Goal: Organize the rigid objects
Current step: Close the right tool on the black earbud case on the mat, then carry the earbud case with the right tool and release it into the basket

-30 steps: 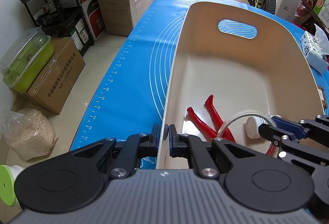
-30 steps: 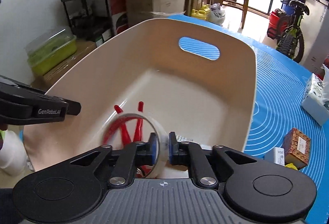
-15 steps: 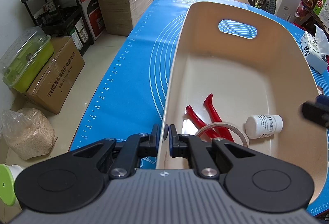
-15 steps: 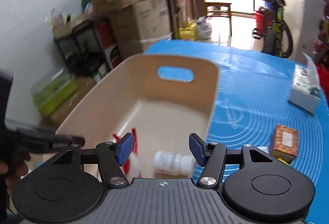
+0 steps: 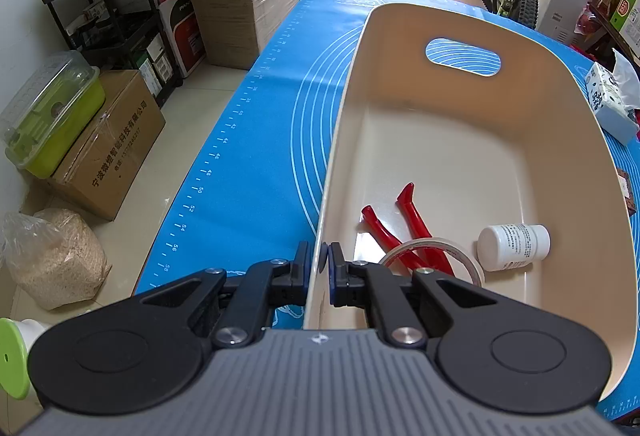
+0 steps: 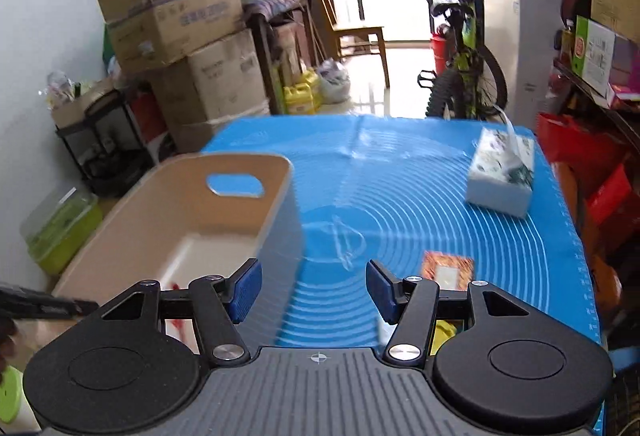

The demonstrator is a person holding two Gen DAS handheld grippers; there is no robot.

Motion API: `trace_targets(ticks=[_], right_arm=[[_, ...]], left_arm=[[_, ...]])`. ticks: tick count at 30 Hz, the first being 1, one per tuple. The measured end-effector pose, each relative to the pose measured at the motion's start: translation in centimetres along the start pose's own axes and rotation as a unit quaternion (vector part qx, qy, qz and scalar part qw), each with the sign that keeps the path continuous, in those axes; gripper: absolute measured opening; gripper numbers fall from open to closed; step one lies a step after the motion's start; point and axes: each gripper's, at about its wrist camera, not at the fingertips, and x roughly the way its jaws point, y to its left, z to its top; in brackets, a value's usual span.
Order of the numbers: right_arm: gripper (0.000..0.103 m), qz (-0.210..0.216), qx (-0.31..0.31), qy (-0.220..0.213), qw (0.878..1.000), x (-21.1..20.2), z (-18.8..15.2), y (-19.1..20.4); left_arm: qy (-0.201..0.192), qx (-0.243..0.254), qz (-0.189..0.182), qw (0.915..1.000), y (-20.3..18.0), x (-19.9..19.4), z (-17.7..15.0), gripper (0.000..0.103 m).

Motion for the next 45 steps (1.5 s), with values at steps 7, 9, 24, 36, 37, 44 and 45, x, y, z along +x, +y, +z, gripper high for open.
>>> trace_targets(ticks=[7, 9, 24, 36, 37, 44, 45], right_arm=[[0.065, -0.005, -0.021, 0.079, 0.997, 3.0, -2.9, -1.8], [0.065, -0.002, -0.030, 0.099, 0.995, 3.6, -3.7, -1.8], [0.065, 0.001, -0.092, 0.175, 0.980, 7.2, -6.7, -0.3], [0.063, -0.008, -0.123, 0.170, 0.978, 7.4, -7.4, 0.5], [0.064, -0.009, -0.125, 0.168, 0.978, 7.4, -7.4, 0.6], [0.058, -0.006, -0.123, 0.164, 0.979, 7.4, -7.4, 0.6], [0.058, -0.009, -0.123, 0.163, 0.979, 7.4, -7.4, 0.6]], left_arm=[[0.001, -0.003, -0.001, 1.0000, 0.3, -0.1, -0.1, 0.011], [0.000, -0.003, -0.001, 1.0000, 0.4, -0.1, -0.1, 0.011], [0.001, -0.003, -0.001, 1.0000, 0.4, -0.1, -0.1, 0.011], [0.001, -0.003, -0.001, 1.0000, 0.4, -0.1, 0.0, 0.011], [0.001, -0.003, -0.001, 1.0000, 0.4, -0.1, -0.1, 0.011], [0.002, -0.003, -0.001, 1.0000, 0.4, -0.1, -0.1, 0.011], [0.002, -0.003, -0.001, 1.0000, 0.4, -0.1, -0.1, 0.011]])
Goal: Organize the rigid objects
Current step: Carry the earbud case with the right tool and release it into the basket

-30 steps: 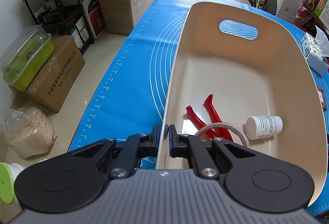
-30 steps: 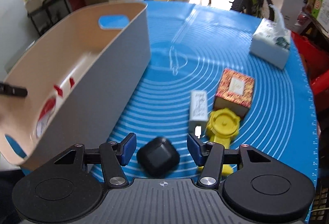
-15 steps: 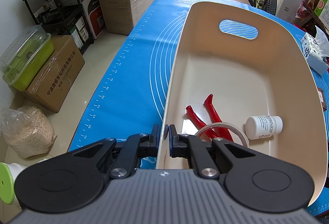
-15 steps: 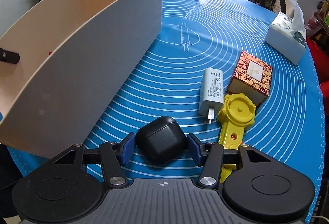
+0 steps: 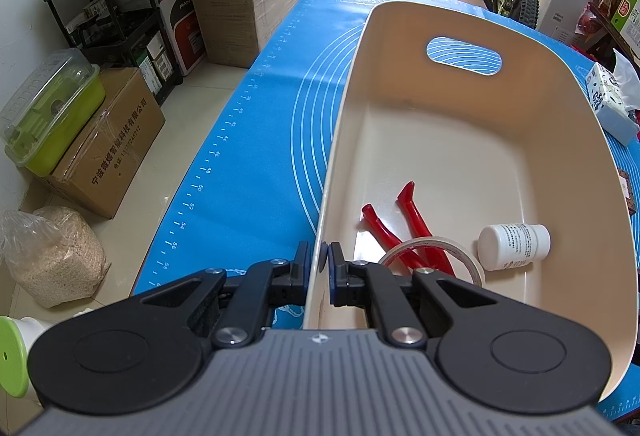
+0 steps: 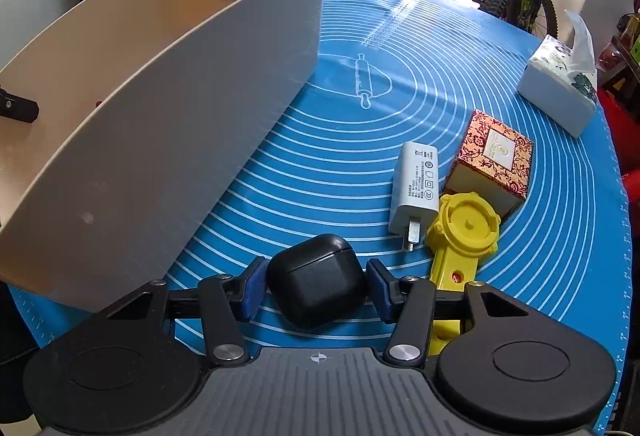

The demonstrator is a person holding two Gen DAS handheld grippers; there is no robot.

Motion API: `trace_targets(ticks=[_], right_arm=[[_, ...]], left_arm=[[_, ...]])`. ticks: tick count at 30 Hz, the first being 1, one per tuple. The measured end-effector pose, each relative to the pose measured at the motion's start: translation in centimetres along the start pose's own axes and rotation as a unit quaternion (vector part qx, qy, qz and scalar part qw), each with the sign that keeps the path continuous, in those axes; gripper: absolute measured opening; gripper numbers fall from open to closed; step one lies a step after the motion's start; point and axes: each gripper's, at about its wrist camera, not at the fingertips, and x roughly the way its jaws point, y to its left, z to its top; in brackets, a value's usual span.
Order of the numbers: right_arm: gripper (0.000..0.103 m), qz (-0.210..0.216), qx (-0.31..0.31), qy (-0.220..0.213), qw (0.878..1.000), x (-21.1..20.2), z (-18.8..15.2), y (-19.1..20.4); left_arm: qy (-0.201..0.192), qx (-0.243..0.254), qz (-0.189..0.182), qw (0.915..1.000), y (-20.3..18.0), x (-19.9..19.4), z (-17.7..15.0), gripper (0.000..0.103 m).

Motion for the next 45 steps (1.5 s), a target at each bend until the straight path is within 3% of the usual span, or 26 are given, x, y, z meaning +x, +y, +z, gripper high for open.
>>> trace_targets(ticks=[7, 14, 27, 38, 45], right_arm=[[0.058, -0.006, 0.021, -0.028, 0.999, -1.6, 0.6, -0.4], [0.058, -0.012, 0.040, -0.092, 0.995, -4.9, 1.8, 0.0], [0.058, 0.002, 0.067, -0.224, 0.972, -10.1, 4.7, 1.8], [0.058, 0.042, 0.024, -0.201, 0.978, -8.4, 6.9, 7.2], [0.058, 0.043, -0.011, -0.146, 0.988, -6.2, 7.6, 10.4]], left_arm=[[0.000, 0.000, 0.000, 1.0000, 0.0, 0.0, 0.0, 0.011], [0.000, 0.000, 0.000, 1.0000, 0.1, 0.0, 0.0, 0.011], [-0.001, 0.002, 0.000, 1.0000, 0.1, 0.0, 0.0, 0.011], [0.000, 0.002, 0.000, 1.0000, 0.2, 0.0, 0.1, 0.011], [-0.003, 0.004, -0.001, 1.0000, 0.1, -0.2, 0.0, 0.010]])
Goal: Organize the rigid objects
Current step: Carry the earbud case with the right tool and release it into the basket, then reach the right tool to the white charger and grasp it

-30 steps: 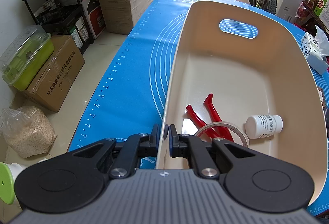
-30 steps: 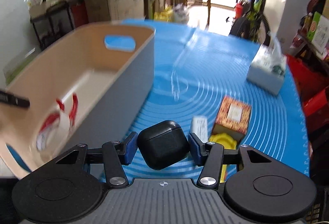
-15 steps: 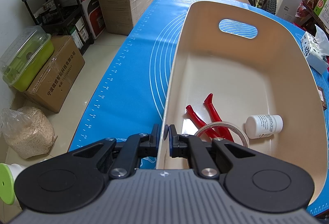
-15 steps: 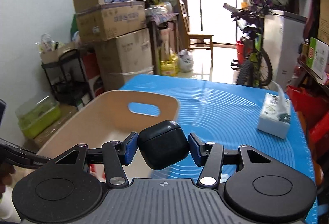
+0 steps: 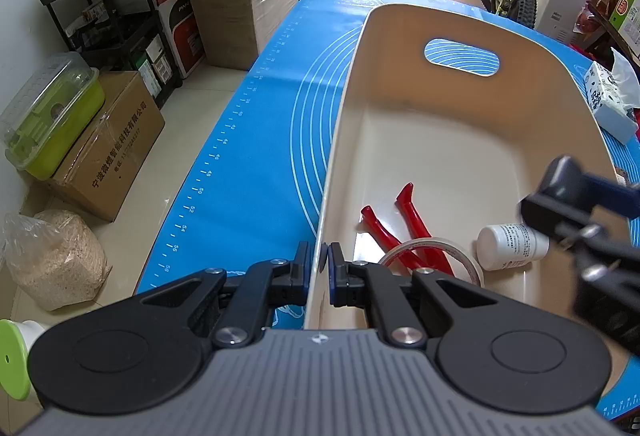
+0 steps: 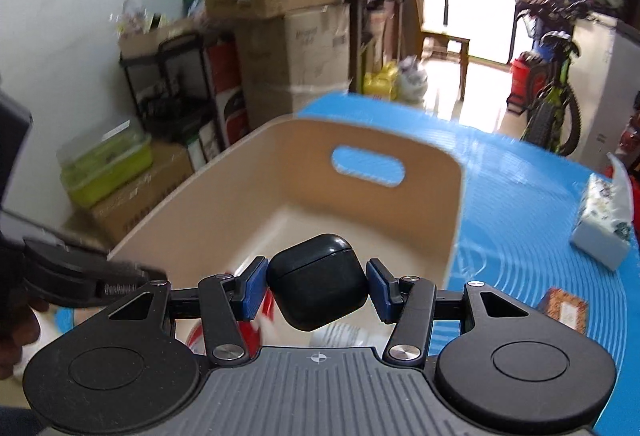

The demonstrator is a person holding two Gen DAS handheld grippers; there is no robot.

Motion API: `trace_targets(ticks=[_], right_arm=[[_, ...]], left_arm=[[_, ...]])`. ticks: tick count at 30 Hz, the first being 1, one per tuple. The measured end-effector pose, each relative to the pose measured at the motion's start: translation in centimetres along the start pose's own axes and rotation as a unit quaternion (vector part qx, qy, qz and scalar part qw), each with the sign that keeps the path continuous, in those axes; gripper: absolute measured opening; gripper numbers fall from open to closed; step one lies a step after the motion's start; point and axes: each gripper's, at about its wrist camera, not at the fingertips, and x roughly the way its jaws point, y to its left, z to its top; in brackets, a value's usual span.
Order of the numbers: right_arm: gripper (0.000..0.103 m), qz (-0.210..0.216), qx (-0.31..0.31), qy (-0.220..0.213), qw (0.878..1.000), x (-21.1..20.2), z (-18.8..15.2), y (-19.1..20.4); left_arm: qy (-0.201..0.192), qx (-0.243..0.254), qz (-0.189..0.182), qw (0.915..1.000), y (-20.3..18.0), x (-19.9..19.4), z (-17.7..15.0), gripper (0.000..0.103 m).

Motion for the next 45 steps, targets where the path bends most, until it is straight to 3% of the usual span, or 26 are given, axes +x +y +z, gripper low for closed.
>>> trace_targets(ticks=[11, 13, 17, 26, 36, 45], right_arm=[[0.058, 0.003, -0.068, 0.107, 0.992, 3.2, -1.5, 3.0], [0.058, -0.005, -0.086, 0.113, 0.990, 3.2, -1.8, 3.5], [0.061, 0.004, -0.065, 0.117, 0.991, 3.3, -1.8, 3.3], [0.065, 0.034, -0.017, 0.080, 0.996, 0.9, -1.2, 1.6], [0.070, 0.010, 0.054, 0.013, 0.998, -3.5, -0.5, -4.1], [0.071, -0.069, 0.117, -0.017, 0.991, -5.1, -0.9, -10.2]], left_arm=[[-0.001, 0.001, -0.001, 1.0000, 0.0, -0.1, 0.0, 0.010], [-0.001, 0.003, 0.002, 1.0000, -0.1, -0.1, 0.0, 0.010], [-0.001, 0.003, 0.001, 1.0000, -0.1, -0.1, 0.0, 0.010], [-0.001, 0.003, 0.002, 1.0000, -0.1, -0.1, 0.0, 0.011], [-0.001, 0.003, 0.002, 1.0000, -0.1, -0.1, 0.0, 0.011], [-0.001, 0.002, 0.002, 1.0000, 0.0, -0.1, 0.0, 0.011]])
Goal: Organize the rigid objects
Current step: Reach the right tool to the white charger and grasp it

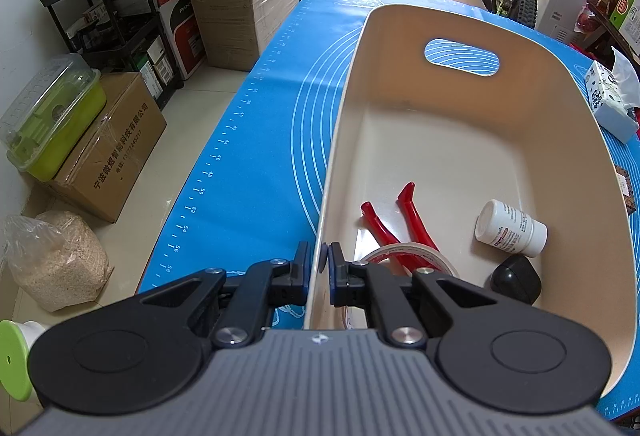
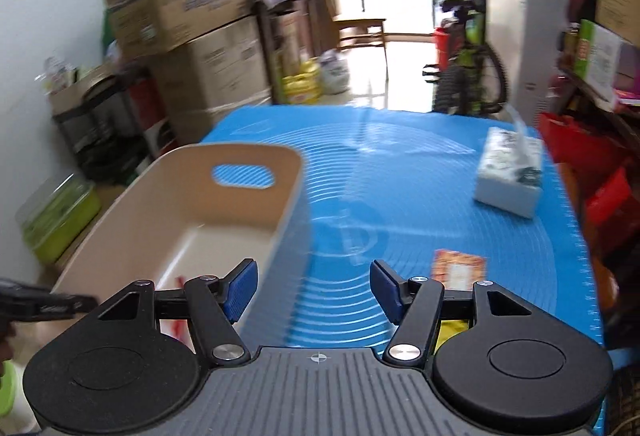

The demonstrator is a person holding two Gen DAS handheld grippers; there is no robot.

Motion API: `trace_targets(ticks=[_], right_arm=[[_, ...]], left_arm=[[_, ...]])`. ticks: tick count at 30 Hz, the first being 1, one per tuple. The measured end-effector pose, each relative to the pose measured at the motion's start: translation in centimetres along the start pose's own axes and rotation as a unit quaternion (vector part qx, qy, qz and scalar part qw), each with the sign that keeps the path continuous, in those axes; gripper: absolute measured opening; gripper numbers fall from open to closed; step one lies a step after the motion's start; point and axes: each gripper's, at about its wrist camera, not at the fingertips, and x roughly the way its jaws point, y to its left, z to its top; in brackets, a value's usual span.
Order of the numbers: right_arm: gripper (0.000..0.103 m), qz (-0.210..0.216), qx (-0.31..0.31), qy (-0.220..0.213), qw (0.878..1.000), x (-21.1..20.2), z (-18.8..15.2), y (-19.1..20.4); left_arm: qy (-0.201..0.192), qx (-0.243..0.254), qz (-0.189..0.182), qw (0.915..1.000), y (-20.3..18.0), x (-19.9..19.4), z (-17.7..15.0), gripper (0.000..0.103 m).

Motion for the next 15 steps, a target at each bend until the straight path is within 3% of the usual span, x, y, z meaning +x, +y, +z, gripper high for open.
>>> trace_targets(ticks=[5, 10, 15], right_arm=[[0.071, -0.044, 0.028, -0.007, 0.999, 0.8, -0.6, -3.3], [0.071, -0.077, 0.022, 0.021, 0.997, 3.1, -1.8, -5.4], [0.071, -0.081, 0.001, 0.045, 0.996, 5.0, -3.2, -6.1]], left_arm=[[0.000, 0.000, 0.000, 1.0000, 0.0, 0.0, 0.0, 0.011], [0.000, 0.000, 0.002, 1.0000, 0.2, 0.0, 0.0, 0.011], [0.000, 0.000, 0.002, 1.0000, 0.2, 0.1, 0.0, 0.011]])
